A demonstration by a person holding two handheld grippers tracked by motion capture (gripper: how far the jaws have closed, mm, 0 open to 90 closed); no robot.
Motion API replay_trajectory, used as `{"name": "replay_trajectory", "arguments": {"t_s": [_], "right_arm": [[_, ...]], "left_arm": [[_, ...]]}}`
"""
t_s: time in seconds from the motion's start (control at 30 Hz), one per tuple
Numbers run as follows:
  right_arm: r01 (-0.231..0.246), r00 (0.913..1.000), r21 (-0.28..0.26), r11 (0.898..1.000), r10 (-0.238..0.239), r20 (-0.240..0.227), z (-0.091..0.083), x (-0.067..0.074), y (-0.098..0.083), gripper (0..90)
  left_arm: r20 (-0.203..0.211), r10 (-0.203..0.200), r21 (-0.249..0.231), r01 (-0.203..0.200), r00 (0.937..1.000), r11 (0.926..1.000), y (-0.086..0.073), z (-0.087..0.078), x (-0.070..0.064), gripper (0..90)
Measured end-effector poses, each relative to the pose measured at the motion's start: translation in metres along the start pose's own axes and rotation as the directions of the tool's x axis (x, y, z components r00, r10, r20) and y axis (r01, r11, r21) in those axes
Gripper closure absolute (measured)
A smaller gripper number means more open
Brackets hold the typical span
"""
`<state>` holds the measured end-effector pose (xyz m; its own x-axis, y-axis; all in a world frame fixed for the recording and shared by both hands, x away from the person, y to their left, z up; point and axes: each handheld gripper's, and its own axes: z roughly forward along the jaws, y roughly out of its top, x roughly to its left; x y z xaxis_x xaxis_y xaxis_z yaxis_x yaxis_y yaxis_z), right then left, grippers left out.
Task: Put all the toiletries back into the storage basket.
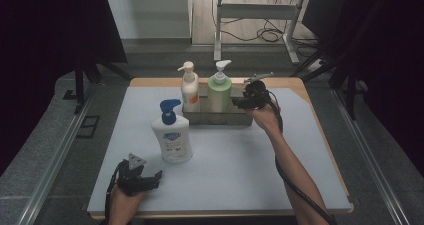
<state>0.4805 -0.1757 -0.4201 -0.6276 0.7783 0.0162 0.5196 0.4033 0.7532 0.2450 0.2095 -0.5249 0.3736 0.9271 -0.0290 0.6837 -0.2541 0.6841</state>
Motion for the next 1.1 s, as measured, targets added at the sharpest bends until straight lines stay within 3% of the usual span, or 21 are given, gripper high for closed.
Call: {"name": "replay_trajectory", "arguments": {"t_s": [0.1,0.33,0.6,1.1], "right_arm": [[-0.026,0.9995,0.001,1.0,0.026,0.017,0.004,-0.004,0.0,45.7],[-0.061,0.998,0.034,0.998,0.061,0.013,0.017,-0.004,-0.001,63.9],[-0.047,0.9981,0.079,0.996,0.043,0.043,0.032,0.001,-0.001,84.6],[-0.083,0.9965,0.115,0.99,0.083,0.009,0.05,0.004,0.003,88.1]], "left_arm": [[0.0,0.0,0.0,0.0,1.0,1.0,0.0,0.0,0.0,11.5],[0.0,0.0,0.0,0.0,1.0,1.0,0.0,0.0,0.0,11.5],[0.0,0.0,0.0,0.0,1.0,1.0,0.0,0.0,0.0,11.5],[0.0,0.0,0.0,0.0,1.0,1.0,0.0,0.0,0.0,11.5]]}}
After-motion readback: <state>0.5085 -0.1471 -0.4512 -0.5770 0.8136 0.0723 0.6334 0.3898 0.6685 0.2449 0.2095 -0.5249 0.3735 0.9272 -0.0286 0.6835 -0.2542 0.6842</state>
